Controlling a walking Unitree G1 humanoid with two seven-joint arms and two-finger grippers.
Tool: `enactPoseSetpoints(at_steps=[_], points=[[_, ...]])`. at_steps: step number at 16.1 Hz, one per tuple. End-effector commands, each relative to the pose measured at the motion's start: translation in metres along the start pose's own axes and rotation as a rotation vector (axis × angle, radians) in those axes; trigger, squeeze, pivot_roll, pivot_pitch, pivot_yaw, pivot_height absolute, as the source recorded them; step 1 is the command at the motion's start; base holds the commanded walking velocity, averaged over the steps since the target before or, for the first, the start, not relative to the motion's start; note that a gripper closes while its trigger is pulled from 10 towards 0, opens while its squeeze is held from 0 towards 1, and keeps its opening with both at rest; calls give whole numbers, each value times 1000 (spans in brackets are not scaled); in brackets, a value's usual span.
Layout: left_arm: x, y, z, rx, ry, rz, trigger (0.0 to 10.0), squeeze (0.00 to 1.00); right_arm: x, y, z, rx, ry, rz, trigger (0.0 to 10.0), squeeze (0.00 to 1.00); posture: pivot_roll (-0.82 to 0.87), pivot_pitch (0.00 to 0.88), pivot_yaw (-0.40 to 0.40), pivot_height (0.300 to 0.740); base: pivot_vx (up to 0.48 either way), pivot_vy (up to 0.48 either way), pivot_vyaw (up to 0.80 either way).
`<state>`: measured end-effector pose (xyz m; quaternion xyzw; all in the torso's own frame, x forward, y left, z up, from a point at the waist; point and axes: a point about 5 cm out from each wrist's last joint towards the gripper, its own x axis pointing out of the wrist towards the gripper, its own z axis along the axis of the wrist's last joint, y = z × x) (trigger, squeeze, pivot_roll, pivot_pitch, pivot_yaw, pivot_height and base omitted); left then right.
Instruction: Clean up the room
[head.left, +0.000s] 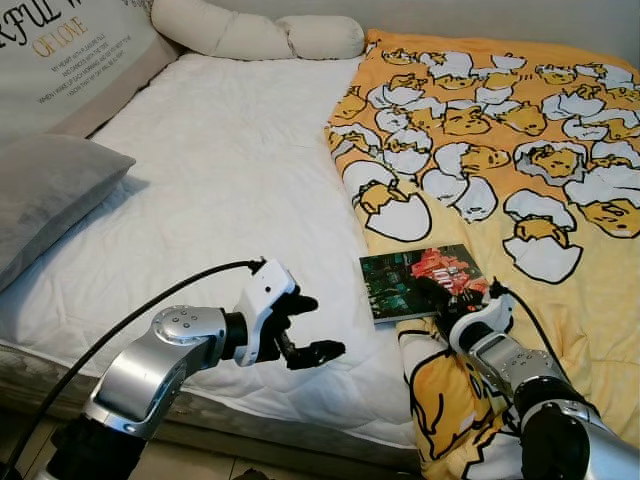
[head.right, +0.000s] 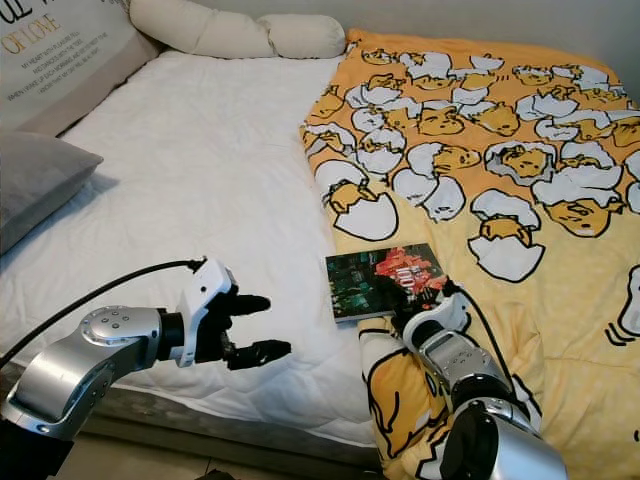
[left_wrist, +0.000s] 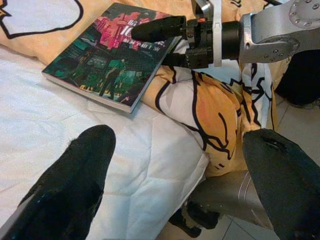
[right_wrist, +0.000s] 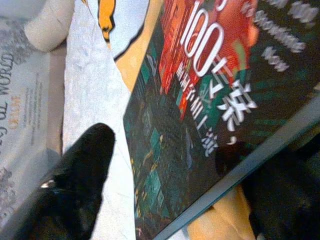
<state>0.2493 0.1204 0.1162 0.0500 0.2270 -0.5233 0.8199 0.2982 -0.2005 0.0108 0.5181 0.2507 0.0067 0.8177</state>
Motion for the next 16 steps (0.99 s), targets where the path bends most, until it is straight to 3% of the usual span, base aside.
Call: enactPoseSetpoints(at_steps=[1,2,3,4,16], points=[[-3,0,3,12,-7,10,10000,0,6,12,4,3,-22,37,0,0,27,0,18,740,0,0,0],[-3,0,3,13,-7,10,10000,0,6,11,4,-2,-22,34,0,0,27,0,18,740,0,0,0],[-3,-1,4,14,-6,9,10000,0,6,10,4,-11,-27,24,4471,0,27,0,18,740,0,0,0],[-2,-1,4,15,-7,10,10000,0,4,10,8,4,-56,25,118,0,27,0,16,740,0,0,0],[0,4,4,-14,-23,54,10000,0,-4,-2,17,13,-68,-9,0,0,21,0,16,740,0,0,0]])
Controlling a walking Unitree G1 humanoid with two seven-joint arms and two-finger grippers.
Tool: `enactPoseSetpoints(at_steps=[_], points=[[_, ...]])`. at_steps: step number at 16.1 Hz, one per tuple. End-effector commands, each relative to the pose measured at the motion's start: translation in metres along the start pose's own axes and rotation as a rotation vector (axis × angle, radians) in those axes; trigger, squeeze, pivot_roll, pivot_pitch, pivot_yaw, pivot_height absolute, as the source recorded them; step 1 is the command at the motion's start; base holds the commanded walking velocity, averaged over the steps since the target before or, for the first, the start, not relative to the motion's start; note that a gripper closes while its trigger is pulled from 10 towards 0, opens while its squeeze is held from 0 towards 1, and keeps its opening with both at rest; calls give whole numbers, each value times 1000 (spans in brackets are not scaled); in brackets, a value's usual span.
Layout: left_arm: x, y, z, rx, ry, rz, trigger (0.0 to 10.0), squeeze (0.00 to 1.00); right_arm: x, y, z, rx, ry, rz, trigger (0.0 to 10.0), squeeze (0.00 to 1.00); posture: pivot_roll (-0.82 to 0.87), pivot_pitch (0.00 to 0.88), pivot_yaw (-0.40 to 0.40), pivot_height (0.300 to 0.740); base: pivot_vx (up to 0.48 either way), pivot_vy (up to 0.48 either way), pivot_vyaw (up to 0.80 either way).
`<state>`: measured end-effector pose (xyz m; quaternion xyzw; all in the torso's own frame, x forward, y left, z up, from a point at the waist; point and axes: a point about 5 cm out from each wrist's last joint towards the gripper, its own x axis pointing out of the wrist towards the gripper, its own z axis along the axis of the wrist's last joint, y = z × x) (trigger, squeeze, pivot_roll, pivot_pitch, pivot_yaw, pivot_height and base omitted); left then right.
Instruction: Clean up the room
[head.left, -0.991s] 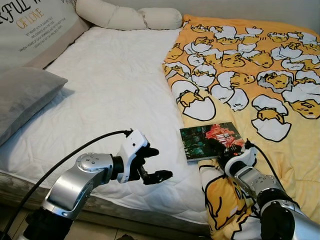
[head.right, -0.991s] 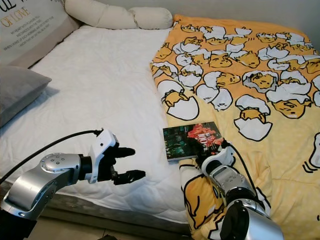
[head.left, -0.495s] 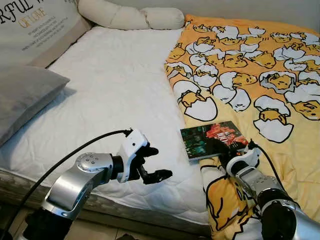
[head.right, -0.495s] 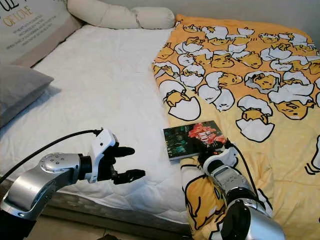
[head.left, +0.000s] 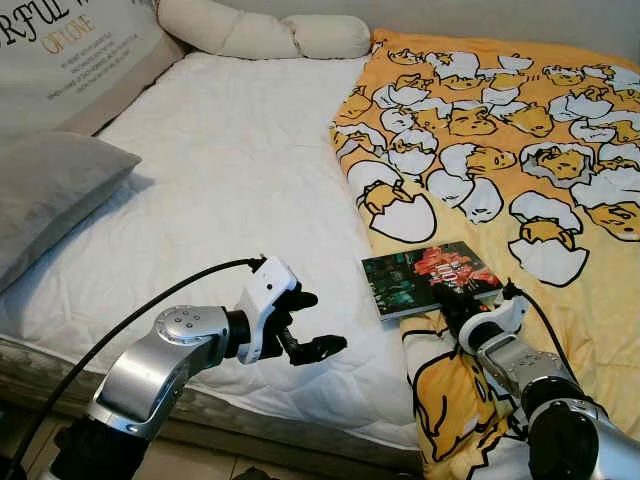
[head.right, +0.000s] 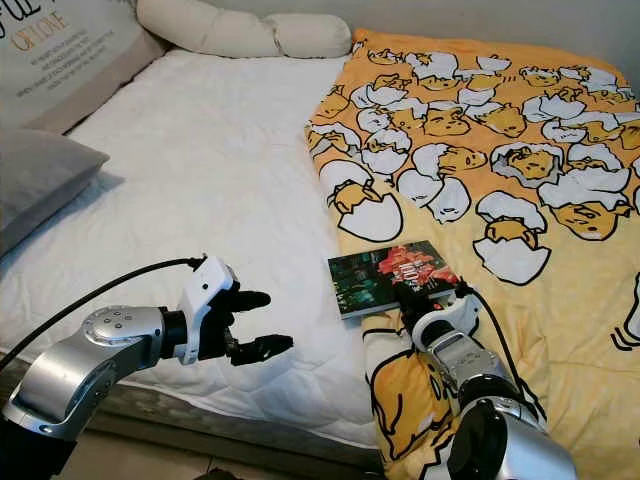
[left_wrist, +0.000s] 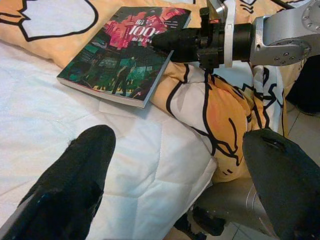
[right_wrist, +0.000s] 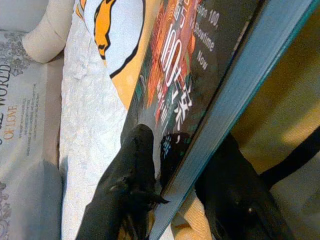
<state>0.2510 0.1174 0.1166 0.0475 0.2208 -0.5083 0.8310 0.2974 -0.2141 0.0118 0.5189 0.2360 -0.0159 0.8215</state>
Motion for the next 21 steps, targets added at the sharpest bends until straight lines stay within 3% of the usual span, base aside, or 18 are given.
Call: enactPoseSetpoints(at_steps=[1,6,10,15,17,18,21], points=[[-2,4,2,-9,-7,20,10000,0,0,3,6,6,-23,10,0,0,21,0,16,740,0,0,0],[-2,5,3,-18,-18,31,10000,0,1,6,8,-6,-21,24,0,0,21,0,15,740,0,0,0],[-2,7,4,-24,-32,46,10000,0,-2,12,16,-98,-9,118,0,0,18,0,14,740,0,0,0],[-3,23,26,34,-183,174,10000,0,-16,46,41,-238,-25,501,0,0,11,0,24,740,0,0,0],[-5,32,30,43,-208,228,10000,0,-22,52,44,-312,18,574,0,0,6,0,32,740,0,0,0],[-5,33,30,44,-209,237,10000,0,-23,52,43,-328,25,576,0,0,6,0,33,740,0,0,0],[-2,34,25,59,-183,245,10000,0,-25,30,41,-498,102,382,0,0,0,0,34,740,0,0,0]])
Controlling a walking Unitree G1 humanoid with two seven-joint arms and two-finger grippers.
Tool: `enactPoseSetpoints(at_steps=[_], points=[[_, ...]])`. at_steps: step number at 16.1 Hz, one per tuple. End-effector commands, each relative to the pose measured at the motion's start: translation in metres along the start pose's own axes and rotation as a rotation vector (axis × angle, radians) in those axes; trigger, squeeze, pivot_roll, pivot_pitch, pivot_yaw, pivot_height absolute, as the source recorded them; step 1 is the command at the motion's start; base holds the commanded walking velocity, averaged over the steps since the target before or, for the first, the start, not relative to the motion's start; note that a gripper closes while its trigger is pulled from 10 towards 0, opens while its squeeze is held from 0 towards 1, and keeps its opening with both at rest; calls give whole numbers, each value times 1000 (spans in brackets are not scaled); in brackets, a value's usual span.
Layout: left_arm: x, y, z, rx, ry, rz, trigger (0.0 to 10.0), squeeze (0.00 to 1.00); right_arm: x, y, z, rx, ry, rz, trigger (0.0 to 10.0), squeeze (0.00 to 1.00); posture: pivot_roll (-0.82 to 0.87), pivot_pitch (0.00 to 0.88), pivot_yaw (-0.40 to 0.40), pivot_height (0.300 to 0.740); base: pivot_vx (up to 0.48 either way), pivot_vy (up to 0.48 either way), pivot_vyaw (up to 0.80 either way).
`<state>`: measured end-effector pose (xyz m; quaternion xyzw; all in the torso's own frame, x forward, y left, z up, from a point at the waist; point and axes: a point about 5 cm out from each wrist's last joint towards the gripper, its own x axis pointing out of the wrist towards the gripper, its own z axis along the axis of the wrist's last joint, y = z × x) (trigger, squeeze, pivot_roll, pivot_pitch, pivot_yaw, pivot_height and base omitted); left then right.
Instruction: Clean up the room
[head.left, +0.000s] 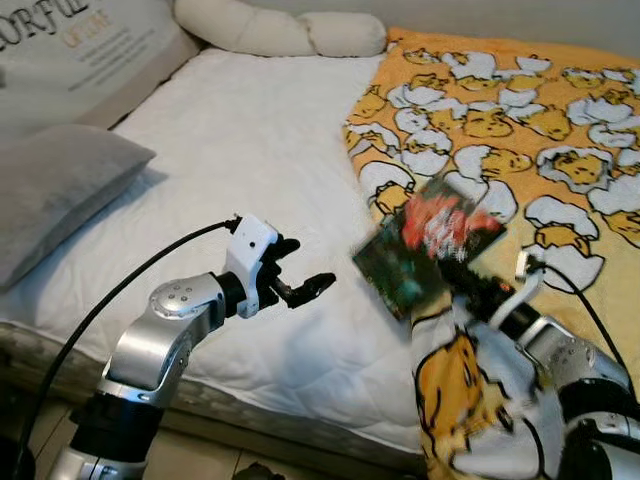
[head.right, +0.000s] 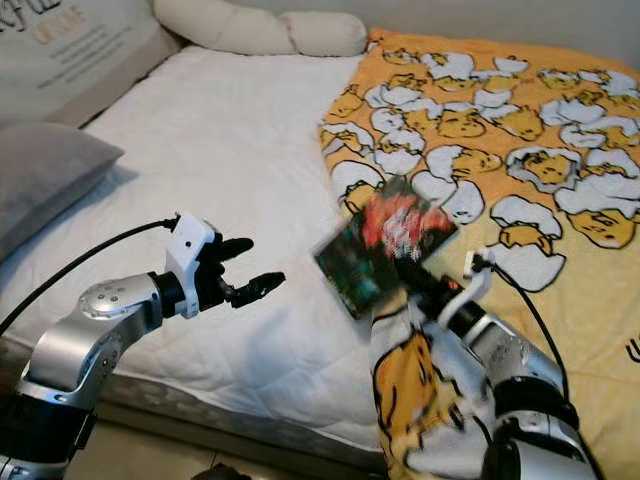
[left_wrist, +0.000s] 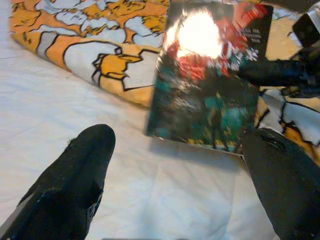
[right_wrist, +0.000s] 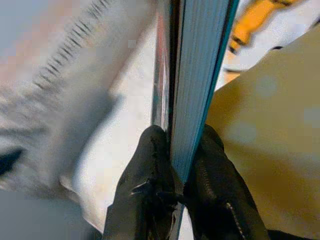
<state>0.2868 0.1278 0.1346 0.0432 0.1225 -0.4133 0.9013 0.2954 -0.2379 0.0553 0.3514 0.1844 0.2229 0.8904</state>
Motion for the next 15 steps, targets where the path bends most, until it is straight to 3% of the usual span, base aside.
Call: enactPoseSetpoints(at_steps=[1,2,5,8,9,10,11,15], points=[[1,0,-1,17,12,2,10000,0,-1,-1,6,-41,-4,-21,0,0,0,0,34,740,0,0,0],[2,-3,-8,17,52,-16,10000,0,-8,-14,-3,-39,75,-150,0,0,1,0,33,740,0,0,0],[0,-4,-17,-35,100,-46,10000,0,-25,-27,-15,-79,215,-232,0,0,-5,0,51,740,0,0,0],[1,1,-20,-61,112,-39,10000,0,-33,-37,-21,-207,322,-320,0,0,-17,0,69,740,0,0,0],[2,2,-19,-55,114,-42,10000,0,-33,-39,-22,-261,357,-358,4667,0,-22,0,80,740,0,0,0],[4,3,-16,-50,113,-49,10000,0,-33,-41,-22,-274,370,-396,10000,0,-24,0,86,740,0,0,0],[4,4,-15,-48,112,-53,10000,0,-34,-42,-19,-266,363,-417,10000,1000,-25,0,92,740,0,0,0],[5,1,-11,-35,100,-76,10000,0,-56,-50,5,-312,363,-465,10000,1000,-20,0,84,740,0,0,0]])
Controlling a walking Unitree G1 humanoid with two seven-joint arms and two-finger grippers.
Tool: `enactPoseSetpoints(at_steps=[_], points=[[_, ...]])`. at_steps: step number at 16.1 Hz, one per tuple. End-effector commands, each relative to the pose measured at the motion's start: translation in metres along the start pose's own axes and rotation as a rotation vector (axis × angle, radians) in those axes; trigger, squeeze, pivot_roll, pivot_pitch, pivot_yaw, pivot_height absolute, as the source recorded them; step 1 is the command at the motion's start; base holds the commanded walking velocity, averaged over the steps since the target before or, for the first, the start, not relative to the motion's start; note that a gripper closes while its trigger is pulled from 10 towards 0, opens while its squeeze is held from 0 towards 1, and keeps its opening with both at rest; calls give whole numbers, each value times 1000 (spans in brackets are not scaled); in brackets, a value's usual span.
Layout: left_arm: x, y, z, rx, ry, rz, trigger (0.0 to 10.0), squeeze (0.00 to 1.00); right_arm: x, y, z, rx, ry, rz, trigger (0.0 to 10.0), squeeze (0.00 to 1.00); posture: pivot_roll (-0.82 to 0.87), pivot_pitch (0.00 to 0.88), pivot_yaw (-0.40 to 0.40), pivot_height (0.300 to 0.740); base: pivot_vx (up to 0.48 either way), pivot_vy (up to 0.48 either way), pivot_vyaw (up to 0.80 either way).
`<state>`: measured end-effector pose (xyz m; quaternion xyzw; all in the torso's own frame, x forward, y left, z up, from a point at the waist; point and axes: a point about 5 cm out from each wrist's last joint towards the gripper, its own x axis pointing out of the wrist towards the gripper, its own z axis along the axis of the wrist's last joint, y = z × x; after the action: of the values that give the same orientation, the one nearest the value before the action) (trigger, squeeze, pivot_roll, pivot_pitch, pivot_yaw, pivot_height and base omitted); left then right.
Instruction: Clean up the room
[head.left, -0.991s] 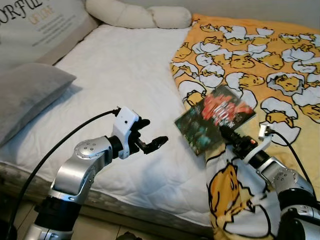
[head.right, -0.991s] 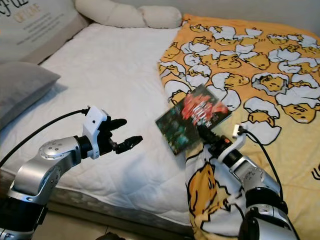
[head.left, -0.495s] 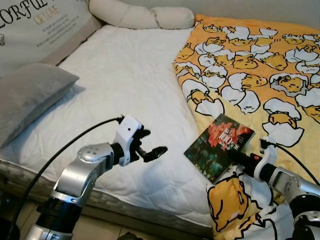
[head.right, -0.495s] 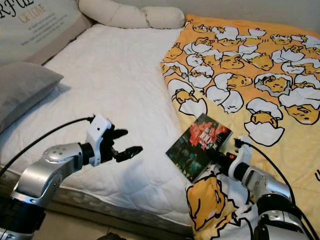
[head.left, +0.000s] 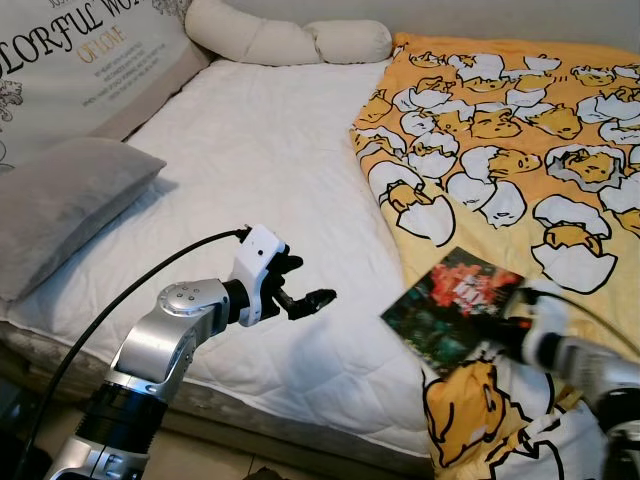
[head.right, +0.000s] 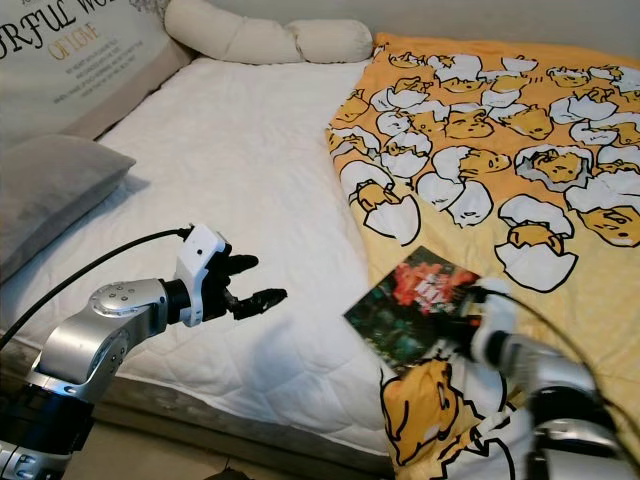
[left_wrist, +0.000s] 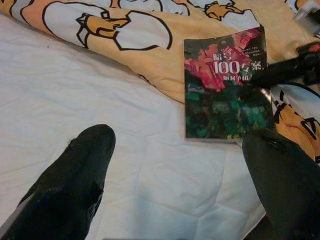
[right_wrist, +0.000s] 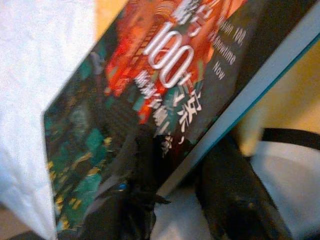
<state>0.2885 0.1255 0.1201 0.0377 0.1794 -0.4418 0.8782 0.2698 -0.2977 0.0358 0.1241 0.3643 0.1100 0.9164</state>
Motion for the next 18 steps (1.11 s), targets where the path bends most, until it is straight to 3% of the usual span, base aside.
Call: enactPoseSetpoints(at_steps=[1,5,8,11,13,18], points=[[-2,-2,3,14,-7,-15,10000,0,-11,-11,1,-21,15,-22,10000,1000,-20,0,81,740,0,0,0],[-2,-8,-1,22,12,-56,10000,0,-36,-5,30,-81,-77,182,10000,1000,-29,0,71,740,0,0,0],[0,-10,0,29,11,-66,10000,0,-33,5,34,-6,-109,258,10000,1000,-31,0,60,740,0,0,0],[0,-14,-1,21,19,-82,10000,0,-23,26,16,45,-8,351,10000,1000,-28,0,48,740,0,0,0],[-1,-16,-4,12,38,-94,10000,0,-18,25,2,62,68,310,10000,1000,-27,0,42,740,0,0,0],[0,-17,-6,7,50,-92,10000,0,-11,25,-9,147,112,270,10000,1000,-28,0,39,740,0,0,0]])
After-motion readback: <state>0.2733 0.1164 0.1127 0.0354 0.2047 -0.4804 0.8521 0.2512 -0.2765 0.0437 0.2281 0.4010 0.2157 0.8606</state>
